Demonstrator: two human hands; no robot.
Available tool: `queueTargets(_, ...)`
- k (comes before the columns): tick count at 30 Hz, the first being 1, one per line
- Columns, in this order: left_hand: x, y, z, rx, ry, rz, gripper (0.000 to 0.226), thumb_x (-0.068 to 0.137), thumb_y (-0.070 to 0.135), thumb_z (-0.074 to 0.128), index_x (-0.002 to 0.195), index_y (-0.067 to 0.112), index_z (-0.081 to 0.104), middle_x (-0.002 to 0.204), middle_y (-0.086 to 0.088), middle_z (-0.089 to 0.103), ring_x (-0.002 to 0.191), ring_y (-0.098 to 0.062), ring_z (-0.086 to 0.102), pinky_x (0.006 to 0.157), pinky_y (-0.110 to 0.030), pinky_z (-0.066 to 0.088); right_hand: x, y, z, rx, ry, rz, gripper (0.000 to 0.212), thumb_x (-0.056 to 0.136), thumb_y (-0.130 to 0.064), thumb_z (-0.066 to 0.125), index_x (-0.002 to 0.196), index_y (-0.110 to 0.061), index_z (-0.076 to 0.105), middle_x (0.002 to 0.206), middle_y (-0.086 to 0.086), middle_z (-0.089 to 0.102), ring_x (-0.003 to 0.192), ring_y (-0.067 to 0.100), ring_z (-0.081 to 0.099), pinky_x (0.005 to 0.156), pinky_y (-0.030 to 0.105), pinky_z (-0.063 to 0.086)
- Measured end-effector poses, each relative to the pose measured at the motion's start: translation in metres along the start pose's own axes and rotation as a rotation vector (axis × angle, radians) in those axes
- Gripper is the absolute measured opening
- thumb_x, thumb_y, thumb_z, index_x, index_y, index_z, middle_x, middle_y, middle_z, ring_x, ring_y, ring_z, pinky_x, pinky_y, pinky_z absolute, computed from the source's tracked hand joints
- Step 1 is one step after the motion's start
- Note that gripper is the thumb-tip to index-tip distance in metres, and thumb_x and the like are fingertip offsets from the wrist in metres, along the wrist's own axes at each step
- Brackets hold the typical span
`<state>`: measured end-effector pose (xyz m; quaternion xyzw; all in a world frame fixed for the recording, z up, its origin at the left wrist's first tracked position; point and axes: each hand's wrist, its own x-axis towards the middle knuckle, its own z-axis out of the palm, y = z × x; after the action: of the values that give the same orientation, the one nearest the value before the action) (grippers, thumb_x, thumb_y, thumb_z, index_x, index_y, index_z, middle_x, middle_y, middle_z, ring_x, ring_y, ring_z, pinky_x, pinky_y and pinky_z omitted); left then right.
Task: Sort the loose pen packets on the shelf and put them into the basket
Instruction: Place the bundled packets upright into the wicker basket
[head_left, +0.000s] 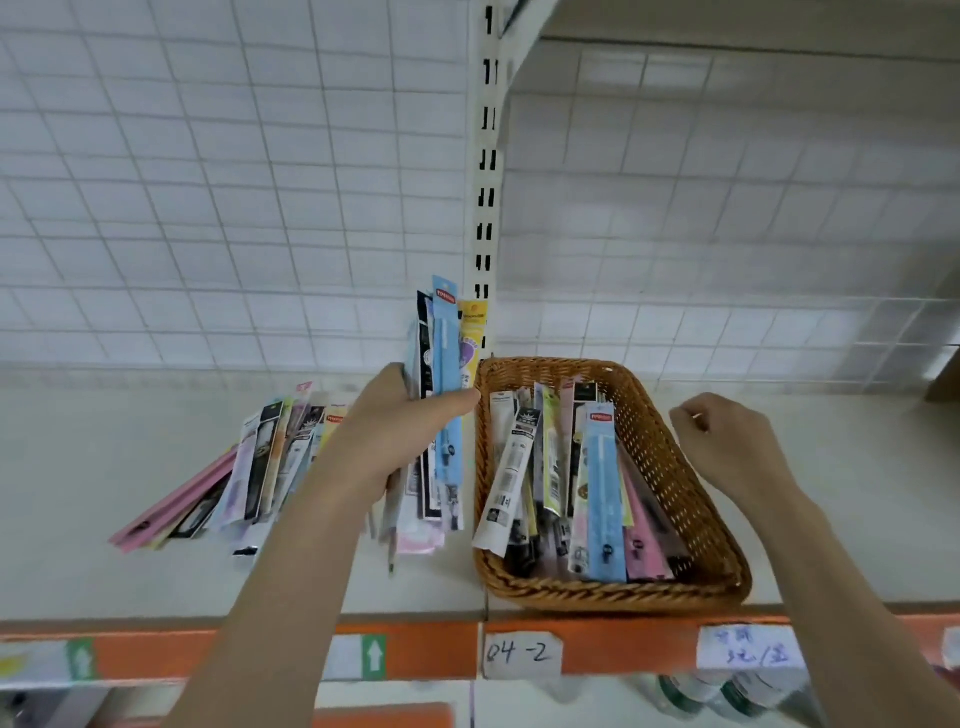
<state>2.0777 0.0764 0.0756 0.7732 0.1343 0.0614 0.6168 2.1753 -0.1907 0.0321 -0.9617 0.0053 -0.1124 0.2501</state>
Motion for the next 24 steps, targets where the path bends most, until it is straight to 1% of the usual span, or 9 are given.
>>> queueTargets(3,0.004,0.011,0.025,0.068,-0.087,-0.001,0.059,0.078,0.03,0.073,0.129,0.017,0.045,0.11,0.01,0.06,0.096,-0.008,0.059,0.07,-0.022,0.045,-0.001,0.026,0.011,0.007,-0.012,0.03,0.024,0.094,-0.023,0.046,0.094,-0.008,0.065,0.081,0.008,0.066,0.071,0.023,0.052,0.063,0.029,0.036)
queueTargets(6,0.004,0.017,0.052,0.204,-0.1,-0.014,0.092,0.078,0.03,0.073,0.146,0.022,0.01,0.123,0.006,0.05,0.102,-0.015,0.054,0.084,-0.028,0.042,-0.007,0.042,0.024,0.04,-0.041,0.04,0.019,0.094,-0.02,0.05,0.092,-0.009,0.065,0.093,0.015,0.07,0.081,0.031,0.059,0.064,0.03,0.037)
queueTargets(8,0.003,0.019,0.068,0.34,-0.102,0.028,0.095,0.081,0.032,0.07,0.147,0.019,0.004,0.128,0.001,0.046,0.109,-0.021,0.052,0.084,-0.026,0.038,-0.011,0.044,0.029,0.051,-0.071,0.048,0.018,0.093,-0.018,0.051,0.097,-0.007,0.065,0.097,0.017,0.069,0.089,0.033,0.061,0.068,0.031,0.04)
queueTargets(10,0.002,0.017,0.081,0.468,-0.08,0.069,0.093,0.082,0.035,0.068,0.148,0.018,0.005,0.144,-0.008,0.033,0.126,-0.028,0.044,0.092,-0.029,0.036,-0.011,0.044,0.032,0.042,-0.088,0.05,0.019,0.093,-0.016,0.051,0.102,-0.008,0.064,0.1,0.018,0.069,0.092,0.033,0.062,0.071,0.032,0.042)
queueTargets(11,0.001,0.015,0.086,0.511,-0.077,0.065,0.091,0.082,0.035,0.067,0.148,0.019,0.006,0.147,-0.011,0.029,0.129,-0.031,0.041,0.097,-0.032,0.037,-0.011,0.044,0.033,0.034,-0.089,0.051,0.019,0.093,-0.017,0.05,0.104,-0.008,0.064,0.101,0.018,0.068,0.092,0.033,0.062,0.071,0.032,0.042)
queueTargets(14,-0.003,0.011,0.094,0.656,-0.063,0.079,0.078,0.087,0.038,0.061,0.146,0.015,0.016,0.144,-0.015,0.028,0.132,-0.033,0.035,0.105,-0.039,0.034,-0.012,0.043,0.034,0.031,-0.087,0.06,0.021,0.094,-0.017,0.048,0.105,-0.009,0.063,0.102,0.016,0.068,0.091,0.032,0.061,0.07,0.029,0.041)
queueTargets(17,-0.006,0.007,0.091,0.787,-0.061,0.101,0.065,0.091,0.041,0.052,0.142,0.007,0.029,0.147,-0.013,0.029,0.139,-0.029,0.022,0.113,-0.04,0.023,-0.014,0.042,0.034,0.028,-0.09,0.064,0.021,0.094,-0.016,0.047,0.105,-0.009,0.063,0.103,0.016,0.067,0.091,0.031,0.06,0.069,0.028,0.04)
queueTargets(21,-0.009,-0.002,0.085,0.741,-0.059,0.132,0.055,0.091,0.039,0.053,0.136,0.011,0.039,0.134,-0.011,0.039,0.131,-0.027,0.033,0.106,-0.036,0.03,-0.014,0.041,0.036,0.012,-0.1,0.054,0.022,0.095,-0.015,0.045,0.108,-0.009,0.062,0.105,0.016,0.066,0.091,0.031,0.06,0.068,0.028,0.039)
queueTargets(24,-0.013,-0.007,0.086,0.659,-0.027,0.223,0.051,0.091,0.035,0.055,0.136,0.015,0.041,0.133,-0.004,0.039,0.109,-0.011,0.041,0.094,-0.023,0.031,-0.014,0.041,0.036,0.003,-0.097,0.046,0.022,0.095,-0.016,0.045,0.108,-0.009,0.061,0.103,0.015,0.066,0.082,0.028,0.055,0.068,0.029,0.04)
